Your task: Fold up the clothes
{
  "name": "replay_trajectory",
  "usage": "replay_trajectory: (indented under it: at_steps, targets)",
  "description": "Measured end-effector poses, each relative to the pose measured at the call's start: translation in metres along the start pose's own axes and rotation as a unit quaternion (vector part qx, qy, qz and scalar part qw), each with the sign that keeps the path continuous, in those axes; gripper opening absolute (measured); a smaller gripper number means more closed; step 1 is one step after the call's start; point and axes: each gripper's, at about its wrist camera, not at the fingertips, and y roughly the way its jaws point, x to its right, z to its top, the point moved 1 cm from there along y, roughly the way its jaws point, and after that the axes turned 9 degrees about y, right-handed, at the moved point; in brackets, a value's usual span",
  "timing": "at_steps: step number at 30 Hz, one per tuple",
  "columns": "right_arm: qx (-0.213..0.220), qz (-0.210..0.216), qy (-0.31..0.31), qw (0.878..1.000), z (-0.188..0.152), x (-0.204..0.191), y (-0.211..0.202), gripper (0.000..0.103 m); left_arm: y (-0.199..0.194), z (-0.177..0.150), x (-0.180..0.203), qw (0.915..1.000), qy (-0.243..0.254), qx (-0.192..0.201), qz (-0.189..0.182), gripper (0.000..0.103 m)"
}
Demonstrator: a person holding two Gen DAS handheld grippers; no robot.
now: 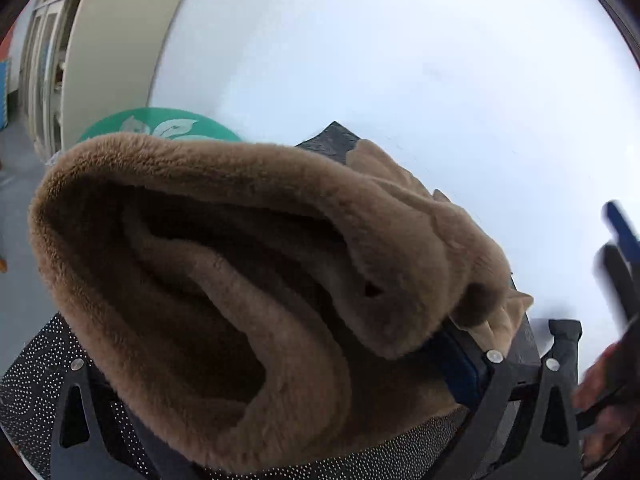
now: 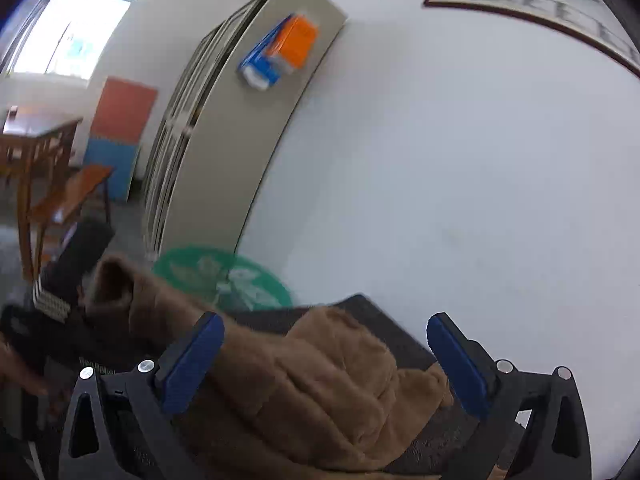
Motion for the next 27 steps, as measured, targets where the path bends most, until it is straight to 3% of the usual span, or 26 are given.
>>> replay_trajectory:
  at_steps: [4,6,8,9,13,17,19,20,22,23,27]
  targets:
    - [0.000,0.054,0.063,0.997,-0.009,0.020,0.006,0.103,-0.006,0.006,-0.009,0.9999,-0.013,0.000,0.002,0.103]
    - [-0.012,0.036,0.020,0.999,-0.013,0.023,0.017,0.099,-0.008,0.009,-0.015,0.9998,-0.019,-0.002,0.002,0.103]
    - [-0.040,0.047,-0.004,0.998,-0.017,0.023,0.034,0.075,-0.015,0.011,-0.022,0.9998,-0.018,-0.003,0.000,0.103]
    - [-0.056,0.063,-0.011,0.996,-0.020,0.022,0.043,0.071,-0.015,0.011,-0.021,0.9999,-0.015,-0.003,0.001,0.103]
    - [-0.105,0.144,-0.057,0.982,-0.027,0.001,0.070,0.071,-0.017,-0.001,-0.023,0.9999,-0.011,-0.007,0.001,0.103]
    - [-0.126,0.148,-0.073,0.978,-0.029,-0.013,0.097,0.071,0.008,-0.011,-0.026,0.9998,-0.013,-0.016,-0.004,0.103]
    - [-0.149,0.158,-0.056,0.975,-0.029,-0.013,0.113,0.071,-0.013,-0.046,-0.025,0.9998,-0.009,-0.018,-0.008,0.103]
    - [-0.162,0.170,-0.036,0.971,-0.029,-0.011,0.121,0.066,-0.013,-0.046,-0.027,0.9997,-0.009,-0.019,-0.010,0.103]
    - [-0.185,0.208,0.015,0.960,-0.029,-0.005,0.136,0.028,-0.012,-0.047,-0.030,0.9997,-0.008,-0.021,-0.013,0.103]
    - [-0.184,0.220,0.043,0.957,-0.028,0.001,0.143,0.019,-0.011,-0.046,-0.031,0.9997,-0.009,-0.021,-0.013,0.103]
    - [-0.160,0.214,0.154,0.951,-0.016,0.035,0.146,0.011,-0.013,-0.045,-0.031,0.9995,-0.010,-0.022,-0.020,0.103]
